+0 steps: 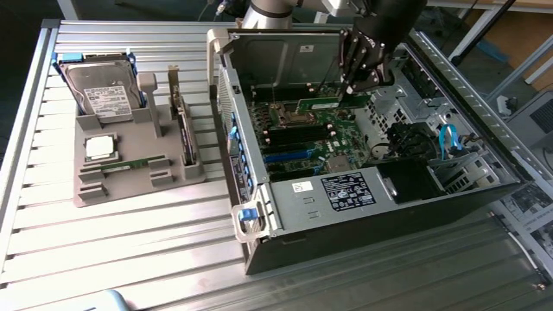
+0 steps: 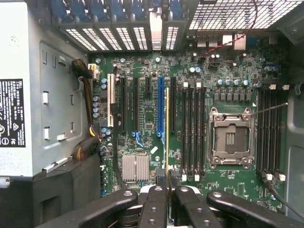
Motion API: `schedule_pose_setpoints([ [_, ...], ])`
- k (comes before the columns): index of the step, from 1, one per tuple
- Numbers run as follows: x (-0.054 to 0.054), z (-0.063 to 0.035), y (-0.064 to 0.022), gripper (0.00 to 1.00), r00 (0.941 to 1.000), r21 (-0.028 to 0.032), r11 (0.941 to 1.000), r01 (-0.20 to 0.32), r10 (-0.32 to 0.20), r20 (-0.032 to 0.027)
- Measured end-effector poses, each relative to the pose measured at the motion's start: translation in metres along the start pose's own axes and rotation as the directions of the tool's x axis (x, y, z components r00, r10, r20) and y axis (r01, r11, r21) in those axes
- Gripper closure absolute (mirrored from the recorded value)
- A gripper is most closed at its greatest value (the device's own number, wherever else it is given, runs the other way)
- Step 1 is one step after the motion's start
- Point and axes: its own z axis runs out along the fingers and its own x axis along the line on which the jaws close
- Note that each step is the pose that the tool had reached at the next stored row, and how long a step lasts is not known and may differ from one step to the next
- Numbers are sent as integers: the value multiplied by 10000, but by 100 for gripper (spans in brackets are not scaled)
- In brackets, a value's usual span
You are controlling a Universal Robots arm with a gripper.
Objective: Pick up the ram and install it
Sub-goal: 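Insert the ram into the slot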
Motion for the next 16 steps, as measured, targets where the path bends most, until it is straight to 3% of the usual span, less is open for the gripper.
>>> schedule_pose_setpoints([
  [16,-18,78,-1,87,10000,0,10000,0,0,-28],
])
